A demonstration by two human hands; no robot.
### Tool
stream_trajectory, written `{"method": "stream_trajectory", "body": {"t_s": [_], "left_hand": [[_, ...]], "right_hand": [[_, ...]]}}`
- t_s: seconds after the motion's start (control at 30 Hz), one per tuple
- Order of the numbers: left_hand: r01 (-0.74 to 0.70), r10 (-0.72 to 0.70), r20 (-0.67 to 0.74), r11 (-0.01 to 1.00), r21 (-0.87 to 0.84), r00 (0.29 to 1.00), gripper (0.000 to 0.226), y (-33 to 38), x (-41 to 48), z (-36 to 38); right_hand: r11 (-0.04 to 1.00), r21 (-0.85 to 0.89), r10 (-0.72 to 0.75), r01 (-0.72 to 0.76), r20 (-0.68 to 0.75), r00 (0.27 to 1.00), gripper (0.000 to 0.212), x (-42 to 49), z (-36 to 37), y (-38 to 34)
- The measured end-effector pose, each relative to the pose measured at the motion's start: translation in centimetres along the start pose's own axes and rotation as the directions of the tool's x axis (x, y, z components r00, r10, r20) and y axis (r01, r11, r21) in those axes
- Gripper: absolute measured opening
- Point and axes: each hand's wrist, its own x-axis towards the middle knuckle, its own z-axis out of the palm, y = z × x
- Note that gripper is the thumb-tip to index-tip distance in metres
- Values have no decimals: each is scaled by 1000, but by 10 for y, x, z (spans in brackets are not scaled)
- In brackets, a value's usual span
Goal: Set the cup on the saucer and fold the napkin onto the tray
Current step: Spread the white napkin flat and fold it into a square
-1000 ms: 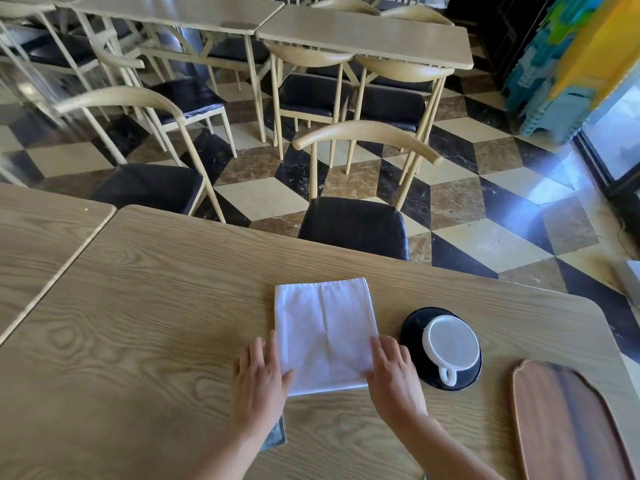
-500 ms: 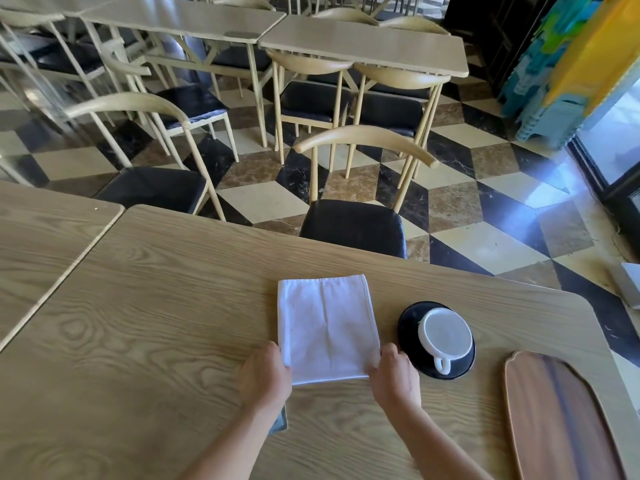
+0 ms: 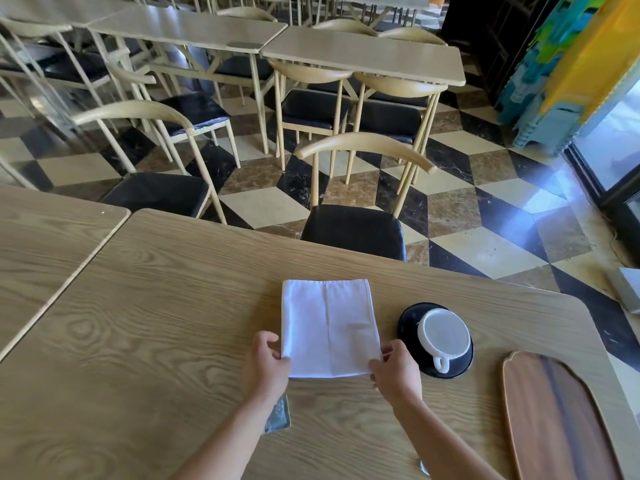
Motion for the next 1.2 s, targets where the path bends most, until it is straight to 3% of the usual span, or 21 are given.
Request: {"method": "stream_trajectory", "body": {"t_s": [0.1,0.17,0.3,0.4,0.5,0.57,0.63,0.77,0.87,0.97,1.1,1.2], "left_hand": [[39,-43,-26,989,-145,999,27,-1,-4,-11],[44,-51,-32,981,-186,998,24,-4,-7,-18],[83,-82,13,982,-172,997,28,-9,-13,-32],[147,-131,93,969,-198,987,28,-13,-18,-43],[166,-130,146,948,-271,981,33,-15,-23,-56],[126,-81,181,959,-255,980,41,-18,-28,-64],[62,-12,231,976,-209,973,45,-23,-34,-71],[-60,105,245,981,-182,964,25,-32,-42,-78],[-168,204,204,969,-179,958,11,-33,-42,-79],[-233,265,181,956,-180,947,10,-32,-36,-77],[-206,265,247,949,-240,932,11,-26,-21,-71],[-224,269,182,946,-234,946,10,-19,-8,-61]], "right_hand": [[980,194,-37,34,11,999,34,-10,-3,-1],[972,227,-70,65,13,997,28,-15,-3,0],[972,222,-88,74,56,995,15,-20,-8,7],[964,256,-111,70,150,982,37,-25,-12,14],[970,96,-233,222,119,965,44,-31,-16,22],[948,-33,-314,316,69,947,39,-36,-21,24],[935,-29,-351,354,84,933,39,-39,-27,26],[895,-41,-440,444,92,893,22,-41,-33,29],[840,-48,-535,540,94,840,22,-39,-36,30],[857,-29,-507,515,138,851,25,-34,-36,28],[872,-29,-485,489,92,870,37,-22,-31,16],[894,-22,-447,448,58,893,41,-10,-25,3]]}}
